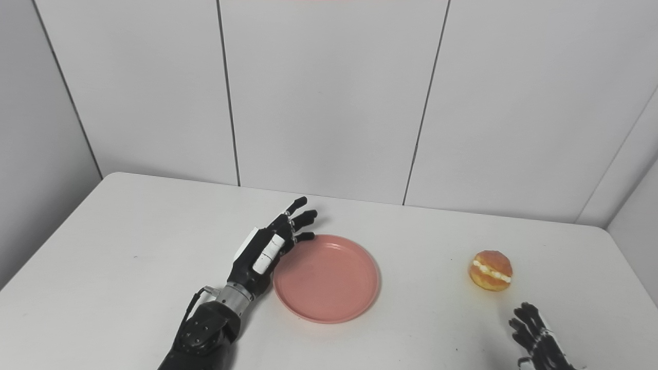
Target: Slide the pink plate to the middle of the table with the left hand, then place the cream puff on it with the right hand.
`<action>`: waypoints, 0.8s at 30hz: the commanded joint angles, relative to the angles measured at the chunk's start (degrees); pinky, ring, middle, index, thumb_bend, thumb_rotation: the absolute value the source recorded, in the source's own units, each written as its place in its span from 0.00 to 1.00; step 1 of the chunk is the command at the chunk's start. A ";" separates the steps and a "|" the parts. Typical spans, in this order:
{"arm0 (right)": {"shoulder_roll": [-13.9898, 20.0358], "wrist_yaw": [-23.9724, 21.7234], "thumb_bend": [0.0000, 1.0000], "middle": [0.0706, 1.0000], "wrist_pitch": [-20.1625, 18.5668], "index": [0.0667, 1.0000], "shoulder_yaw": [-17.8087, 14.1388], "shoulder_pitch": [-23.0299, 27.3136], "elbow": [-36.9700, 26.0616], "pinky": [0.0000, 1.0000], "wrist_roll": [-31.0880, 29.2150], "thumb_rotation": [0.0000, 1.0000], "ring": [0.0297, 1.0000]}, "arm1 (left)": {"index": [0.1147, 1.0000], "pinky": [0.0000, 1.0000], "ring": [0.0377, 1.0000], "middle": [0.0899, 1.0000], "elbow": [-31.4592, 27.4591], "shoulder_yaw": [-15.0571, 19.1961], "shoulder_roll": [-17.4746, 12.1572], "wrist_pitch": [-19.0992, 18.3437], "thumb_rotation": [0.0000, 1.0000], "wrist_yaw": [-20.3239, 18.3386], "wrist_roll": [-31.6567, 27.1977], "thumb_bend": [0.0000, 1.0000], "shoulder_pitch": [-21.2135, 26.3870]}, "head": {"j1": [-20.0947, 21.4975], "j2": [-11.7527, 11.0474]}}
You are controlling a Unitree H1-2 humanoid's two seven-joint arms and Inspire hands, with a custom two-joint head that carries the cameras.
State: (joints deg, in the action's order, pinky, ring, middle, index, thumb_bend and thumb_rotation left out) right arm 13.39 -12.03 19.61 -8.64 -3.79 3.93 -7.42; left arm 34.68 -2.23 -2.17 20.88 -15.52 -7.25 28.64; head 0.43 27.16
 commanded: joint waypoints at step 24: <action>-4.67 2.63 0.81 0.92 0.37 0.93 3.20 -1.70 -0.28 0.87 2.92 0.82 0.90 | 0.89 0.87 0.91 0.85 -0.98 1.24 -2.32 -2.56 0.83 -3.36 -2.33 0.99 -7.08 | 10.35 1.62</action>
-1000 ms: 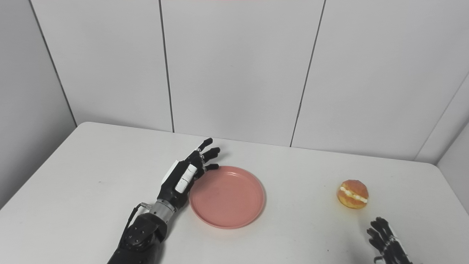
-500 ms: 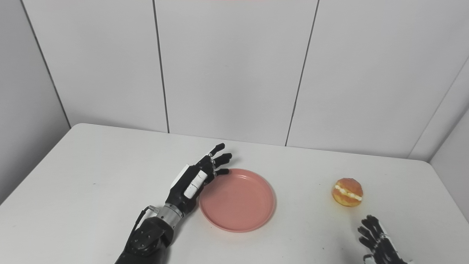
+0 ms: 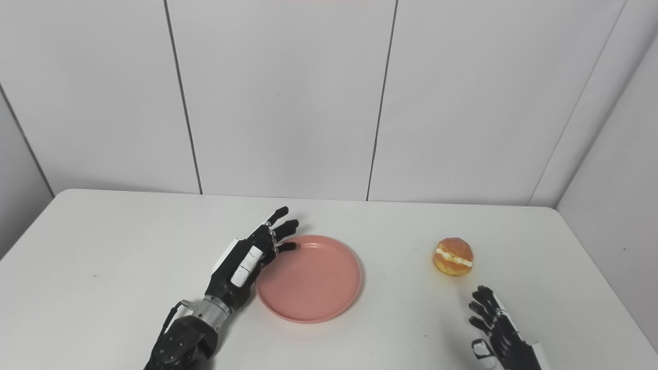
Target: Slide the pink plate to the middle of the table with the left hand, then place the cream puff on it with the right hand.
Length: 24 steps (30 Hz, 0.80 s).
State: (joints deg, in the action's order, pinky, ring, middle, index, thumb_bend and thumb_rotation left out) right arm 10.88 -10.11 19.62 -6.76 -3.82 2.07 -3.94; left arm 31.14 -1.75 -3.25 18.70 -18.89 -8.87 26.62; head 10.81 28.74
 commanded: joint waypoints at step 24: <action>-2.86 3.03 0.85 0.94 -2.83 0.93 2.30 -0.97 2.18 0.91 2.28 0.83 0.91 | 0.92 0.89 0.93 0.88 6.81 4.37 -2.16 3.07 0.86 -1.16 -3.44 0.96 -3.71 | 6.81 -1.42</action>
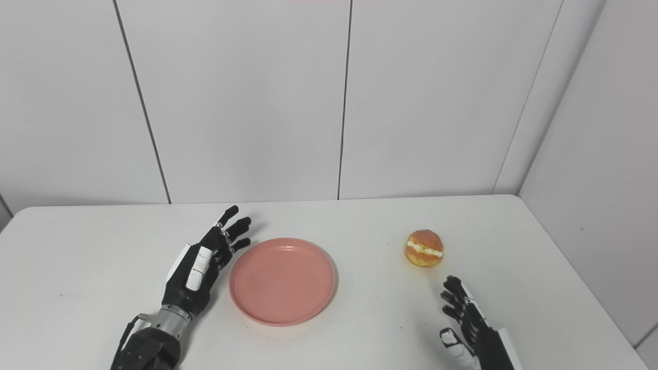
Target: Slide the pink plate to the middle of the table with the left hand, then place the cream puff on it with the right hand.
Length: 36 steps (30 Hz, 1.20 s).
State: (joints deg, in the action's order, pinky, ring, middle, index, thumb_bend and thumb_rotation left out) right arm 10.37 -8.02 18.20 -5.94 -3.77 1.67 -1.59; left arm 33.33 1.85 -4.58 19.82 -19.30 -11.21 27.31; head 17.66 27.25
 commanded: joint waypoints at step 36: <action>0.18 13.78 0.92 0.84 -3.53 0.86 -1.97 7.07 -13.64 0.72 35.83 0.68 0.79 | 0.94 0.92 0.94 0.86 0.37 0.29 -0.33 0.07 0.85 -0.69 -1.13 0.88 -6.65 | 0.00 -2.22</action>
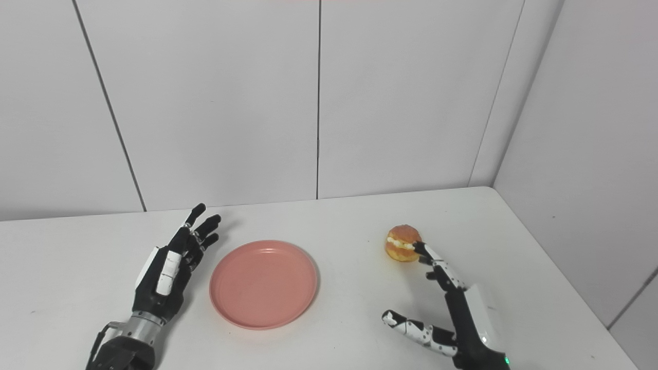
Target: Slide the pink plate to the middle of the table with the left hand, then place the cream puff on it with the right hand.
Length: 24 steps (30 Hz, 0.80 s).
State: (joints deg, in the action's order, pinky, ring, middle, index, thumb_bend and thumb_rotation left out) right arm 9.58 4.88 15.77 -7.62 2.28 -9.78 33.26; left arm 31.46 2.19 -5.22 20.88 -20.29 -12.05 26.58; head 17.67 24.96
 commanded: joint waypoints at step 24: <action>13.14 -7.25 0.98 0.81 -16.75 0.81 7.85 19.81 6.96 0.58 15.44 0.48 0.76 | 0.95 0.91 0.95 0.87 0.89 -0.40 0.63 -2.37 0.85 -0.22 -0.72 0.88 -6.61 | -0.42 -0.97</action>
State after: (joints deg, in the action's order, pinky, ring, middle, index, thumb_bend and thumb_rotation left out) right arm 20.94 -2.63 0.16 0.40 19.85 -1.95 48.35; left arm 28.87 1.77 -5.09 18.88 -20.38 -12.09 25.14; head 17.31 23.99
